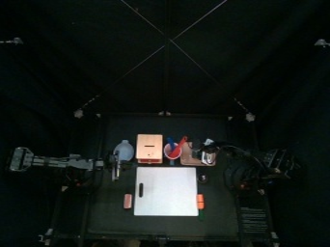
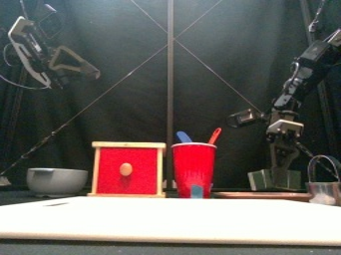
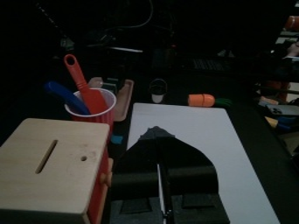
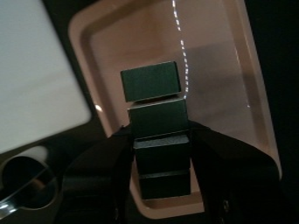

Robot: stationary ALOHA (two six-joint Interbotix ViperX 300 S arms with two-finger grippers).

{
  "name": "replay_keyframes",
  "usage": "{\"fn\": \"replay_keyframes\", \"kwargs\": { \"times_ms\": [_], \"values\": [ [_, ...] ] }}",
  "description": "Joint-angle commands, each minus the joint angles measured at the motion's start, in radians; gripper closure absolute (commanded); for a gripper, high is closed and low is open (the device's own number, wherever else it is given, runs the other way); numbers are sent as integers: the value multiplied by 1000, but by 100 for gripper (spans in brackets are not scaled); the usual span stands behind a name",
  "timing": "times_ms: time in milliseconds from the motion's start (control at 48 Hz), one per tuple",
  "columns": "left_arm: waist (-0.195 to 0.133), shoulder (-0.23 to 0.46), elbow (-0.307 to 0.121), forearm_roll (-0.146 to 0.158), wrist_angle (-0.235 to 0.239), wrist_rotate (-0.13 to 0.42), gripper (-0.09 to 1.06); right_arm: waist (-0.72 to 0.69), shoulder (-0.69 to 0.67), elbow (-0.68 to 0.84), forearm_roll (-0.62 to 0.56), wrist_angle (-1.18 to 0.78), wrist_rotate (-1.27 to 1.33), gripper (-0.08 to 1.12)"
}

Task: Place sushi on board then cut the sushi with the knife then place the pieces on the plate
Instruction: Place the sushi on the board

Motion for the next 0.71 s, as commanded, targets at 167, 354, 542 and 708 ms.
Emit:
{"fn": "replay_keyframes", "kwargs": {
  "times_ms": [167, 354, 542, 708],
  "values": [
    [3, 3, -11, -8, -3, 0, 97, 158, -67, -41, -98, 0, 385, 45],
    [3, 2, -11, -8, -3, 0, 97, 308, -67, -57, -221, -15, 750, 45],
    [3, 2, -11, -11, -2, 2, 97, 433, -63, -72, -393, -63, 1144, 45],
    [14, 2, -11, -12, 5, 3, 97, 529, -29, -86, -577, -58, 1489, 45]
  ]
}}
